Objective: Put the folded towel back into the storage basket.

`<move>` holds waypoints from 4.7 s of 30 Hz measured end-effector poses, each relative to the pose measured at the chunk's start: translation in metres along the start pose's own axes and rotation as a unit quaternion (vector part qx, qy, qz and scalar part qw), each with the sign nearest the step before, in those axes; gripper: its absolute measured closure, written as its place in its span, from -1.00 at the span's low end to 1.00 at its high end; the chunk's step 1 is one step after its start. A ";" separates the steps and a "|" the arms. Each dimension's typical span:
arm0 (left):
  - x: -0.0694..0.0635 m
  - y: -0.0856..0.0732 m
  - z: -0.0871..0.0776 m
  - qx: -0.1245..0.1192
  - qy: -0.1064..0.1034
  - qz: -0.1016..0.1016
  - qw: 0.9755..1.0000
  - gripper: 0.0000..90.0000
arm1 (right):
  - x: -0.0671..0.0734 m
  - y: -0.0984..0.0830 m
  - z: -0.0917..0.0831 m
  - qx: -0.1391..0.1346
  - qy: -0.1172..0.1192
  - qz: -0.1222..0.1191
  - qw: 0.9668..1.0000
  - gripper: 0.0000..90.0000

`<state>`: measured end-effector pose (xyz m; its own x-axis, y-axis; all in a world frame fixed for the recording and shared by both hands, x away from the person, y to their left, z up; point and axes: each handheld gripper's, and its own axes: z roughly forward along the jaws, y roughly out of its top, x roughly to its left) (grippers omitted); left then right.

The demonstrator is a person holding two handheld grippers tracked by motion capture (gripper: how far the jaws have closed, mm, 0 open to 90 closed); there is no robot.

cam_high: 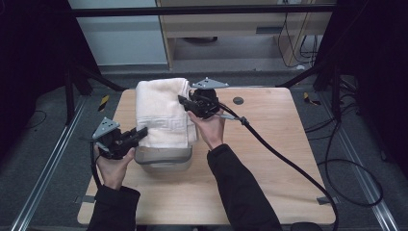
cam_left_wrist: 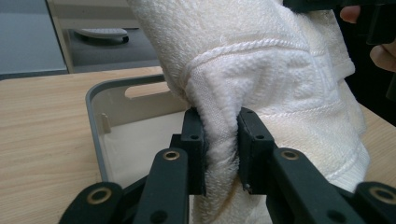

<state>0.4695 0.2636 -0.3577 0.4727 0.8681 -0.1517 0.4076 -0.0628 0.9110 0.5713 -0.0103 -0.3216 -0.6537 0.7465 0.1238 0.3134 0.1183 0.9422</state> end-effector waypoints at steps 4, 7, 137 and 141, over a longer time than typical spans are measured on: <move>0.004 -0.002 0.001 0.006 0.005 -0.002 1.000 0.65 | 0.000 -0.004 0.007 0.004 0.001 0.005 1.000 0.51; 0.005 -0.004 0.002 0.011 0.010 -0.002 1.000 0.65 | 0.000 -0.007 0.012 0.009 0.002 0.008 1.000 0.51; 0.019 -0.046 0.010 0.039 0.054 0.040 0.997 -0.26 | -0.064 -0.100 -0.061 0.051 -0.048 -0.006 0.998 -0.54; 0.017 -0.051 0.007 0.041 0.056 0.052 0.996 -0.30 | -0.074 -0.115 -0.085 0.056 -0.056 -0.004 0.997 -0.58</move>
<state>0.4622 0.2779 -0.4091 0.4274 0.9040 -0.0091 0.4253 -0.1922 0.8844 0.5250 -0.1351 -0.4127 -0.5780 0.8125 0.0758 0.3882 0.1921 0.9013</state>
